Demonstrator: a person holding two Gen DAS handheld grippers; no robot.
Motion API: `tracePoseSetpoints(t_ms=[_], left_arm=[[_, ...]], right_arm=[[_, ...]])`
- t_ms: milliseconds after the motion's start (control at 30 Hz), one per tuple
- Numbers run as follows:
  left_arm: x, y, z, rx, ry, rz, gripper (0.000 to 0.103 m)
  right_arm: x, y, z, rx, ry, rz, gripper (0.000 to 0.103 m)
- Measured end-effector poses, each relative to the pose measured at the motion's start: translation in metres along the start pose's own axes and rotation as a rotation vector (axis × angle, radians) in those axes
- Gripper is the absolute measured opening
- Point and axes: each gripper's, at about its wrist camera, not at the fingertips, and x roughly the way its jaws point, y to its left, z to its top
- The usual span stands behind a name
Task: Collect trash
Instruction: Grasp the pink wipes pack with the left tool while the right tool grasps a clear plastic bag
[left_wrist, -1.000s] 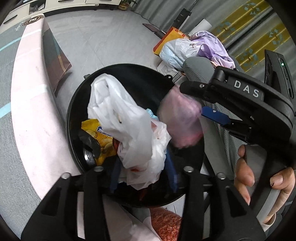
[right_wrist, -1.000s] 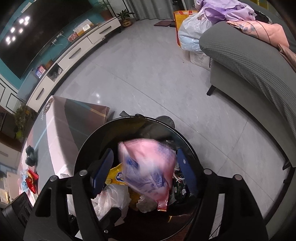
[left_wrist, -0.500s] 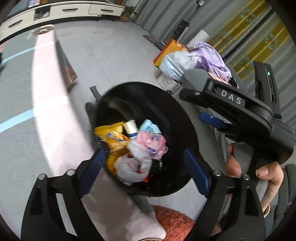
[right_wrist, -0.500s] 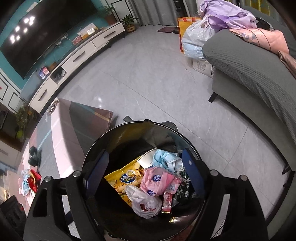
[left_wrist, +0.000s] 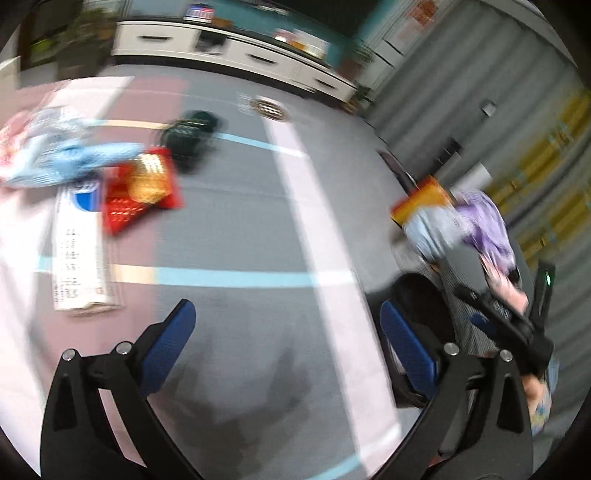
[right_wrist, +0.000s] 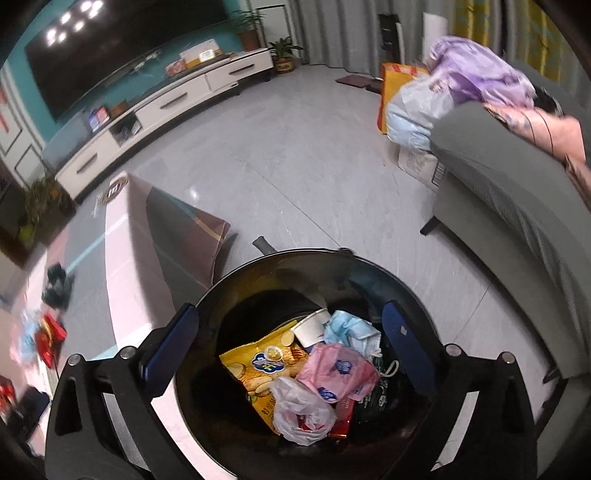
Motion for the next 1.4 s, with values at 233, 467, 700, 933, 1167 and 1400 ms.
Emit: tracePoseSetpoints(t_ms=[233,467,700,933,1167,1400], left_arm=[[-0.047,0.088,0.009,-0.133,-0.097,0.117,0.100],[-0.094,0.173,0.010,-0.255,-0.184,0.208,0.100],[-0.116,0.239,0.027,-0.350,-0.230,0.258,0.100],[-0.104,0.278,0.072,-0.421,-0.261,0.226,0.099],[-0.054,0.298,0.112,-0.453,-0.197,0.185,0.075],[-0.036,0.313,0.113,-0.466,-0.194,0.109,0.045]], right_arm=[[0.005,0.049,-0.008,-0.114,-0.016,0.030,0.098],[0.007,0.105,-0.026,-0.249,-0.047,0.041,0.098],[0.005,0.165,-0.037,-0.271,0.027,0.271,0.098],[0.008,0.258,-0.034,-0.290,0.154,0.485,0.098],[0.014,0.396,-0.039,-0.441,0.255,0.650,0.090],[0.069,0.498,-0.070,-0.530,0.411,0.608,0.077]])
